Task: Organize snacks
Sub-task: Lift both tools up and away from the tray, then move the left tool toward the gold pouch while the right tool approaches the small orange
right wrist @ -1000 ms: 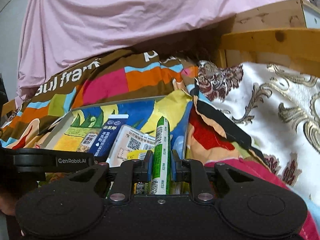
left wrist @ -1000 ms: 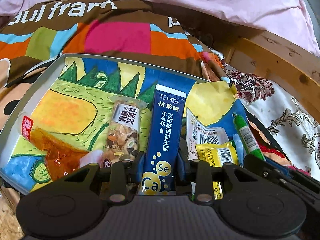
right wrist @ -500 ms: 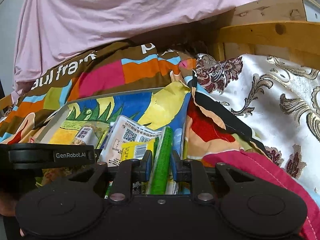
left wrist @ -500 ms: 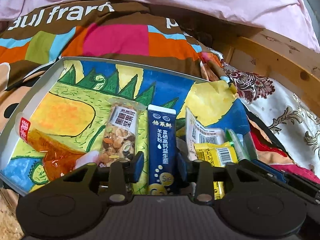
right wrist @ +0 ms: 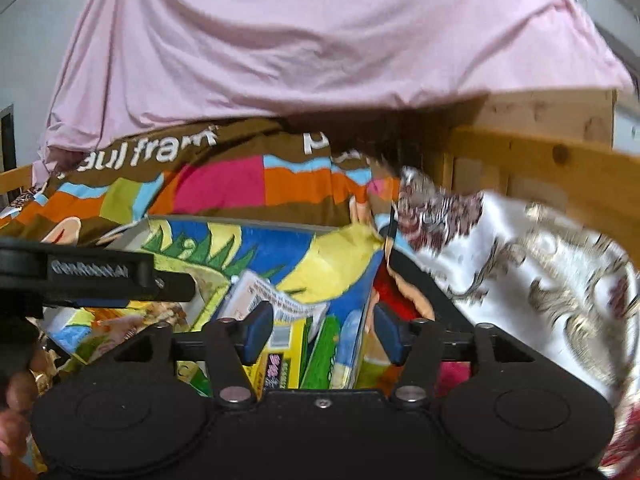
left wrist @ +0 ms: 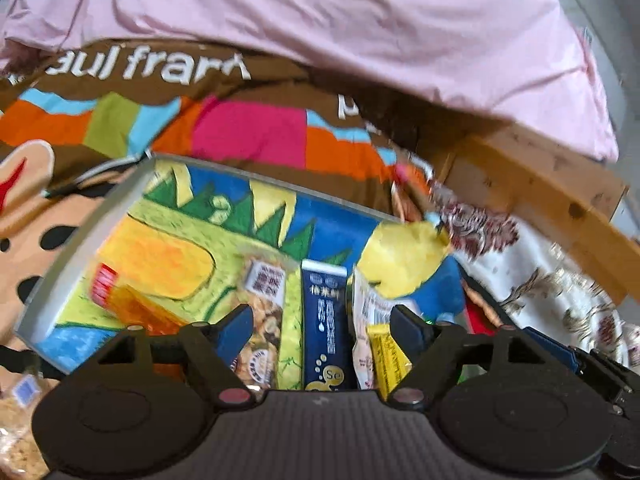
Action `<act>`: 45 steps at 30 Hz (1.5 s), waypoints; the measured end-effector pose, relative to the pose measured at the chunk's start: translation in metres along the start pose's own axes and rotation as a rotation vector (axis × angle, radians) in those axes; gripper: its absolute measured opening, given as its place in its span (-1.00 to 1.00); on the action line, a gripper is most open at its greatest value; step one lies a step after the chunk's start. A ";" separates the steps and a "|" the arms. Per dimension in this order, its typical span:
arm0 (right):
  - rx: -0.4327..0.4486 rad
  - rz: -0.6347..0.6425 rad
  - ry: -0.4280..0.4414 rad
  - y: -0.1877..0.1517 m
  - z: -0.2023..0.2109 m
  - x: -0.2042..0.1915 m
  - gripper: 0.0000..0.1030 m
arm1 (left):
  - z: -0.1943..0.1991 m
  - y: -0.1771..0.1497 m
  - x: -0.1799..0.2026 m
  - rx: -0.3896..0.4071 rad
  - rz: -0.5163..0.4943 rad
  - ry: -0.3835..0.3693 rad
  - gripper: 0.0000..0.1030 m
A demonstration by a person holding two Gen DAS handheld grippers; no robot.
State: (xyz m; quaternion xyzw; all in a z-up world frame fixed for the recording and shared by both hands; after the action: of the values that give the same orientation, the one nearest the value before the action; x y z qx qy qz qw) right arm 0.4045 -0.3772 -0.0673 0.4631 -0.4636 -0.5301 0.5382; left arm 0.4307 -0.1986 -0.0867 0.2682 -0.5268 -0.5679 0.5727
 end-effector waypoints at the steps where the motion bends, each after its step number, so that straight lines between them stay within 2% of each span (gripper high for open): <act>1: 0.012 0.004 0.002 0.004 0.004 -0.001 0.26 | 0.007 0.006 -0.002 0.013 0.003 0.002 0.64; 6: 0.073 -0.024 0.012 0.026 0.029 -0.008 0.56 | 0.044 0.034 -0.010 0.092 -0.010 0.022 0.95; 11: 0.118 -0.038 0.030 0.042 0.059 -0.018 0.81 | 0.085 0.051 -0.023 0.137 -0.016 0.046 0.99; 16: 0.175 -0.019 0.057 0.059 0.088 -0.034 0.98 | 0.128 0.058 -0.041 0.158 -0.012 0.075 0.99; 21: 0.199 -0.015 0.088 0.065 0.119 -0.052 0.98 | 0.163 0.059 -0.060 0.160 0.016 0.099 0.99; 32: 0.191 0.029 0.150 0.052 0.177 -0.090 0.99 | 0.217 0.034 -0.085 0.130 -0.008 0.118 0.99; 39: 0.137 0.035 0.175 0.037 0.199 -0.104 0.99 | 0.238 0.014 -0.093 0.112 -0.057 0.101 0.99; 45: 0.070 0.088 0.214 0.020 0.200 -0.121 0.99 | 0.243 -0.004 -0.092 0.092 -0.125 0.071 0.99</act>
State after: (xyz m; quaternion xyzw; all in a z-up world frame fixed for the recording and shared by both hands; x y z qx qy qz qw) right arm 0.2084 -0.2575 -0.0199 0.5146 -0.4419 -0.4369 0.5908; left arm 0.2269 -0.0433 -0.0450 0.3469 -0.5138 -0.5678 0.5416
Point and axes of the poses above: each gripper's, at about its wrist camera, not at the fingertips, and z roughly against the way its jaws point, x to its right, y to its top, the point moved 9 cm from there along -z, roughly the way its jaws point, and after that the axes turned 14 degrees about x, right-handed, at the moved point
